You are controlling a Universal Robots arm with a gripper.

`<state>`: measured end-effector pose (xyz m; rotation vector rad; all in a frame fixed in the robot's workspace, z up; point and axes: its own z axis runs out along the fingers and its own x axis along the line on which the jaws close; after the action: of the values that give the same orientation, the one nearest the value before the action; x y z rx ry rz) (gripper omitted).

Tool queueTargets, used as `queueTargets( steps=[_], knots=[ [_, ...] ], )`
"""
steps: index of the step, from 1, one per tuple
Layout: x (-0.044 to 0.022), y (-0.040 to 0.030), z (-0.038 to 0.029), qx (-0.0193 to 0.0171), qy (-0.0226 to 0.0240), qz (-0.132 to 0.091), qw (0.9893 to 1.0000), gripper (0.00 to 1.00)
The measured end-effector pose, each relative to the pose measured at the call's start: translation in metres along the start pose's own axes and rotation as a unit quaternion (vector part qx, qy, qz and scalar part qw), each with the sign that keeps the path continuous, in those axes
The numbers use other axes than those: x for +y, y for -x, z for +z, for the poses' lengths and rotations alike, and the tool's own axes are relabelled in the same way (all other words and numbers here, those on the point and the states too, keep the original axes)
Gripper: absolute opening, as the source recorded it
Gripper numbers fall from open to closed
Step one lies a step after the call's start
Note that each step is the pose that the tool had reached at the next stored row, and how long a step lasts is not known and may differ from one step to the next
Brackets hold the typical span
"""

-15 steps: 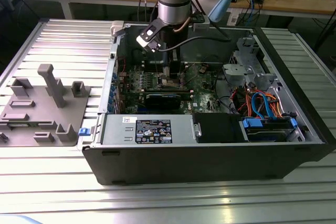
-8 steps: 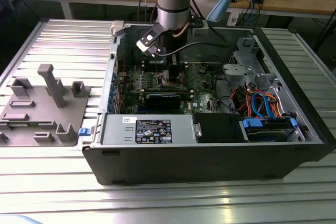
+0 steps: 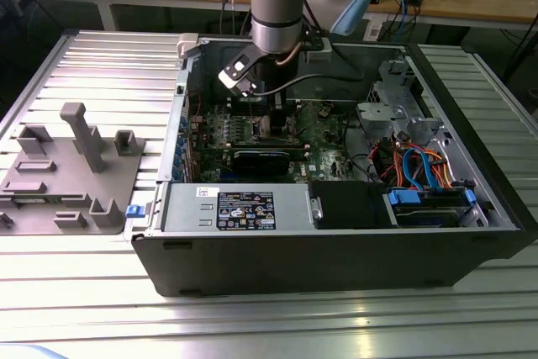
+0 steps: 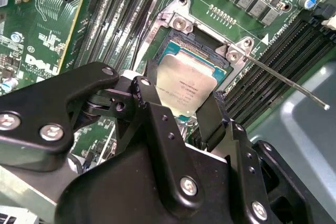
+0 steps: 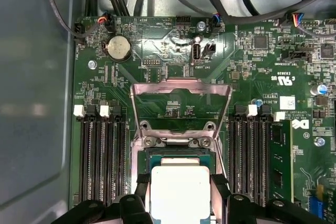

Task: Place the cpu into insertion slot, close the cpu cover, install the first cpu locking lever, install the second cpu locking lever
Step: 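Place the cpu into insertion slot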

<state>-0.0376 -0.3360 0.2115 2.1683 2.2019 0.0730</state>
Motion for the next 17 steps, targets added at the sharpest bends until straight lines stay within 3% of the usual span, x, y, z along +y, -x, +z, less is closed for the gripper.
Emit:
queueTargets(
  steps=[17],
  knots=[
    [-0.0013, 0.0001, 0.0128, 0.0002, -0.0002, 0.007, 1.0, 0.54]
  ],
)
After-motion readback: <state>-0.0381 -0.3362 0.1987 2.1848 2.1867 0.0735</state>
